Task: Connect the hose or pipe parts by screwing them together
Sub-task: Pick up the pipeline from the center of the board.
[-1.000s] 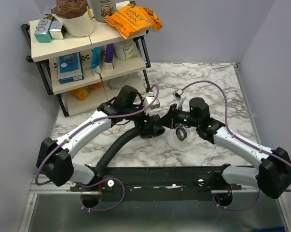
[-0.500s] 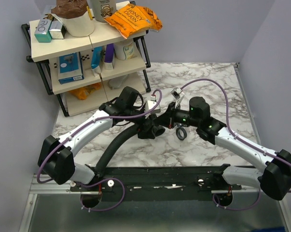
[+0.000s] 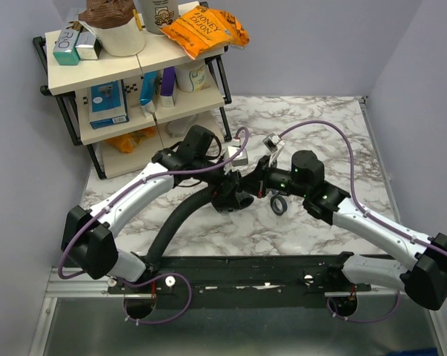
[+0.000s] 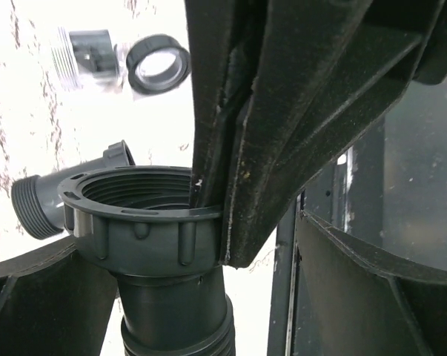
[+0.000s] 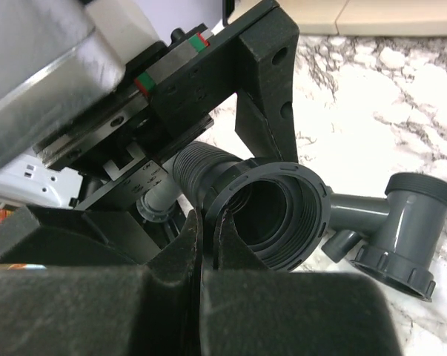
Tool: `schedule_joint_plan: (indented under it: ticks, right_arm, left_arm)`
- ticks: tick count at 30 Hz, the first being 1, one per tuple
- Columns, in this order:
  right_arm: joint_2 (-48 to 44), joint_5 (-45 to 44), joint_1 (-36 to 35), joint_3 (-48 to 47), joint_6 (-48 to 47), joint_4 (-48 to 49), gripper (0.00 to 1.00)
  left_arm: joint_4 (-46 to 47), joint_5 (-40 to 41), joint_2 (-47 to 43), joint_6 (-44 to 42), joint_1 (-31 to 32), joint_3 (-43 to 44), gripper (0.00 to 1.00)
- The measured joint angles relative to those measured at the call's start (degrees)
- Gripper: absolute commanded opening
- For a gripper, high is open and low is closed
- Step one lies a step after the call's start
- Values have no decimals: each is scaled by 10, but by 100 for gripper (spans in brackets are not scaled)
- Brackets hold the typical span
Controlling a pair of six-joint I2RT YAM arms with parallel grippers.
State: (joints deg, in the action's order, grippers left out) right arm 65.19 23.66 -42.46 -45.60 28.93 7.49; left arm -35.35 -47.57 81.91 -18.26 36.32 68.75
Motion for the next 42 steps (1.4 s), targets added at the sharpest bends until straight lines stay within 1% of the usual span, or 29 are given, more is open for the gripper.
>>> schedule_joint_plan:
  ticks: [1, 2, 5, 6, 13, 15, 16, 17, 19, 20, 22, 23, 24, 25, 26, 27, 29, 30, 31, 33, 36, 40, 42]
  right_arm:
    - [-4, -2, 0, -1, 0, 0, 1]
    - [-7, -3, -1, -3, 0, 0, 1]
    - [-11, -5, -2, -10, 1, 2, 1]
    - [-11, -5, -3, -12, 1, 3, 1]
    - [-11, -12, -18, -18, 2, -7, 1]
    - [-13, -16, -23, -19, 2, -11, 1]
    - [-15, -18, -24, -19, 2, -13, 1]
    - [-18, -19, -26, -19, 2, -15, 1]
    - [-23, -23, -26, -19, 3, -19, 1]
    - [-25, -24, -26, -19, 5, -20, 1]
    - [-30, -26, -26, -19, 11, -21, 1]
    - [-33, -27, -26, -18, 17, -22, 1]
    - [-34, -26, -26, -16, 22, -19, 3]
    - [-35, -24, -26, -15, 27, -17, 9]
    - [-35, -22, -26, -14, 31, -13, 17]
    - [-35, -21, -26, -12, 36, -9, 34]
    - [-35, -19, -26, -10, 49, -3, 56]
    - [-35, -22, -26, -9, 50, -1, 74]
    - [-35, -24, -25, -8, 55, 1, 78]
    - [-38, -38, -23, -6, 57, -6, 84]
    - [-51, -54, -26, -5, 56, -24, 89]
    - [-94, -77, -52, -6, 44, -58, 92]
    - [-133, -97, -56, -3, 37, -75, 93]
  left_arm:
    - [-3, -2, 0, 3, 0, 6, 98]
    - [-6, -5, 0, 6, 0, 12, 95]
    - [-12, -8, 0, 16, -3, 28, 90]
    - [-12, -8, 0, 20, -4, 31, 87]
    - [-21, -6, -1, 26, -7, 32, 80]
    - [-25, -4, -2, 24, -7, 32, 73]
    - [-26, -3, -2, 23, -7, 32, 69]
    - [-26, -1, -2, 22, -6, 32, 63]
    - [-29, -1, -4, 19, -5, 32, 57]
    - [-30, 2, -6, 16, -5, 32, 45]
    - [-37, 5, -10, 9, -6, 32, 29]
    - [-42, 8, -13, 5, -7, 32, 15]
    - [-40, 8, -14, 2, -8, 32, 10]
    - [-42, 8, -17, 1, -8, 32, 6]
    - [-42, 9, -19, -1, -8, 32, 0]
    - [-43, 9, -20, -2, -9, 32, 0]
    - [-44, 9, -20, -5, -9, 32, 0]
    - [-49, 10, -21, -9, -9, 32, 0]
    - [-53, 10, -22, -14, -9, 31, 0]
    - [-61, 11, -27, -24, -9, 29, 0]
    - [-60, 22, -36, -35, -7, 24, 0]
    - [-44, 59, -37, -63, 6, 22, 0]
    - [-45, 83, -38, -80, 9, 22, 0]
